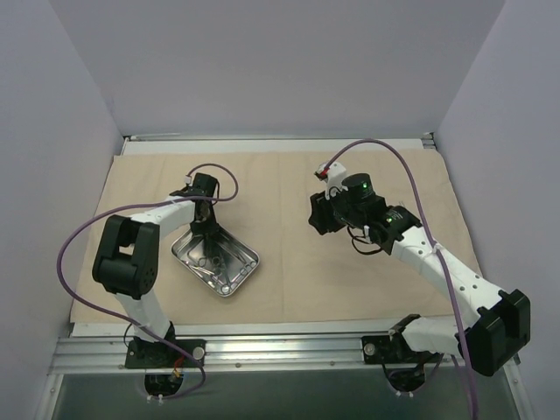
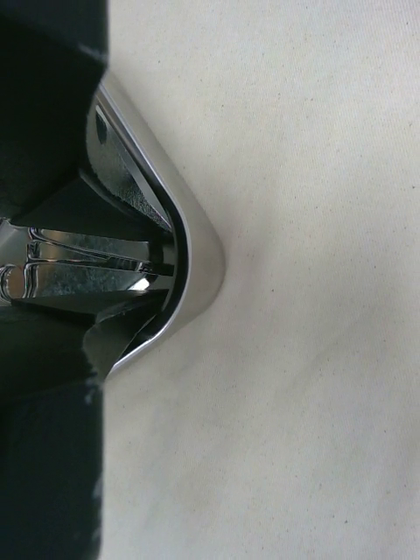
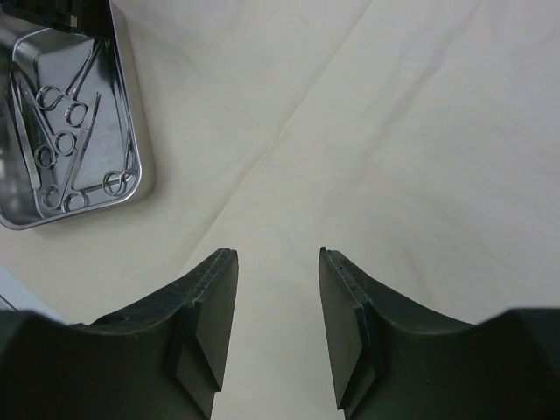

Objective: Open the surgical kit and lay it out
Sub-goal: Pick up the medical item from the container, then place the medical item in the surgical kit.

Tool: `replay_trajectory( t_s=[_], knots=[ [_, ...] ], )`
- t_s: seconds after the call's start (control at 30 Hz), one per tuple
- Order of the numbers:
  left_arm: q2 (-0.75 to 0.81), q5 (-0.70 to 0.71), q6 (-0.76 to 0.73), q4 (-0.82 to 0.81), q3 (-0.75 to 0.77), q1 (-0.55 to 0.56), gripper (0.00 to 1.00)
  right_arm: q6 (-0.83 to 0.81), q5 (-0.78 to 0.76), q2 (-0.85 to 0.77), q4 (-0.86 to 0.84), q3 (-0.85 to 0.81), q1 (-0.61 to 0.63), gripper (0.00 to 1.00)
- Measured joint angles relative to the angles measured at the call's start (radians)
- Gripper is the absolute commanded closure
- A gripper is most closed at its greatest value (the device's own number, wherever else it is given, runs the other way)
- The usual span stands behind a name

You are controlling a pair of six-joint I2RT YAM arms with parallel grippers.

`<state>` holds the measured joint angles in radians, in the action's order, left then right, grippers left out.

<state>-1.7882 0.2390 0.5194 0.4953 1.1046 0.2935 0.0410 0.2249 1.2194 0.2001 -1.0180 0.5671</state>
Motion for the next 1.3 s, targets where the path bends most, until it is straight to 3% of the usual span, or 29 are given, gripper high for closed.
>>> replay_trajectory(
  t_s=[0.17,0.2,0.23,0.33,0.63,0.93,1.13,1.3],
  knots=[
    [0.000,0.022,0.001,-0.006,-0.001,0.014,0.71,0.003,0.000,-0.023,-0.019,0.027,0.000,0.59],
    [-0.001,0.026,0.001,-0.006,-0.001,0.015,0.76,0.004,0.000,-0.027,-0.023,0.032,0.000,0.60],
    [-0.003,0.027,0.001,-0.006,0.001,0.016,0.86,0.005,0.000,-0.031,-0.024,0.037,0.000,0.60],
    [-0.015,0.030,-0.002,-0.002,0.016,0.015,0.97,0.005,-0.001,-0.043,-0.026,0.039,0.000,0.60],
    [-0.018,-0.002,-0.008,0.014,0.028,-0.001,0.98,-0.014,-0.019,-0.044,-0.023,0.032,0.000,0.60],
    [0.117,-0.081,-0.012,0.179,0.074,-0.005,0.98,-0.015,-0.005,0.114,-0.018,-0.102,0.000,0.62],
    [0.207,-0.112,-0.044,0.248,0.157,-0.006,0.98,-0.014,0.067,0.255,-0.049,-0.195,0.007,0.63],
    [0.254,-0.206,-0.073,0.271,0.161,-0.009,0.98,-0.020,0.211,0.336,-0.106,-0.213,0.011,0.56]
  ],
)
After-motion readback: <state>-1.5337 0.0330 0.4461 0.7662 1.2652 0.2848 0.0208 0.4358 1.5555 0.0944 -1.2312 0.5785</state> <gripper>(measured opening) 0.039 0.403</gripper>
